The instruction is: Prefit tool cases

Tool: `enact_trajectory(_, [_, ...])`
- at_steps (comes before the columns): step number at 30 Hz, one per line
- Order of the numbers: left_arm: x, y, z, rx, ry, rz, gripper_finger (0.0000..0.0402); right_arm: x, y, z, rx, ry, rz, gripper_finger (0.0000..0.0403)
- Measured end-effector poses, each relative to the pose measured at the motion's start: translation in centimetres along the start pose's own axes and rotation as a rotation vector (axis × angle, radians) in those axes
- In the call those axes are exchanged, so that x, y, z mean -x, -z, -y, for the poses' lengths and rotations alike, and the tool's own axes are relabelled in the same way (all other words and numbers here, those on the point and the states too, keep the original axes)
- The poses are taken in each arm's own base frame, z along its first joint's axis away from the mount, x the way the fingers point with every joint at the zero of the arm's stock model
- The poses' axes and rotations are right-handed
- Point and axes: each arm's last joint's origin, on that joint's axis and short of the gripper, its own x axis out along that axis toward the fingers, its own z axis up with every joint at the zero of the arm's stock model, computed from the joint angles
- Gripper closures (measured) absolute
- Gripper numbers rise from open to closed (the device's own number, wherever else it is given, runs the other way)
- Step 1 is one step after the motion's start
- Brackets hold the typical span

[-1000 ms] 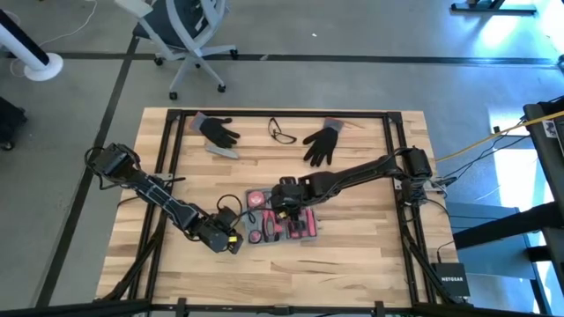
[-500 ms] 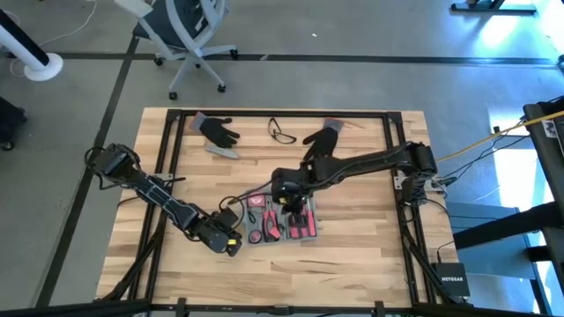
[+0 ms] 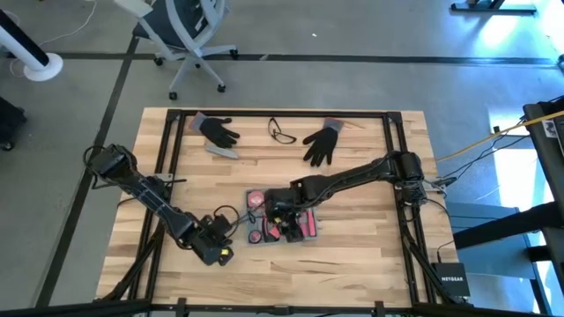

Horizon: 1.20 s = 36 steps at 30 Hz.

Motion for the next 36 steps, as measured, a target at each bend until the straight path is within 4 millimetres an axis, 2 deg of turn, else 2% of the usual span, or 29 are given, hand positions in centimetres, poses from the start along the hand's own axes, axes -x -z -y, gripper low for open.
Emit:
enact_trajectory(5, [0.2,0.7,0.3,0.002,0.003,0.009,0.0402,-1.5,0.3,-0.5,0.075,0.024,-0.028,0.0116])
enact_trajectory(9, [-0.2,1.0,0.3,0.070,-0.008,0.028,0.0402,-2.3,0.2,-0.4,0.085,0.091,-0.019,0.0124])
enact_trajectory(14, [-0.5,1.1,0.3,0.092,-0.020,0.039,0.0402,-3.7,0.6,-0.3,0.102,0.081,-0.059,0.0136])
enact_trajectory(19, [-0.5,1.1,0.3,0.099,-0.021,0.040,0.0402,-4.4,0.6,-0.1,0.102,0.066,-0.057,0.0144])
enact_trajectory(22, [-0.6,1.1,0.3,0.103,-0.022,0.041,0.0402,-4.6,0.8,0.0,0.108,0.115,-0.072,0.0158])
enact_trajectory(29, [-0.6,1.1,0.2,0.114,-0.027,0.040,0.0402,-4.8,0.9,-0.4,0.163,0.115,-0.087,0.0223])
enact_trajectory(36, [-0.6,1.1,0.2,0.093,-0.030,0.041,0.0402,-5.1,1.3,-1.4,0.245,0.167,-0.137,0.0339])
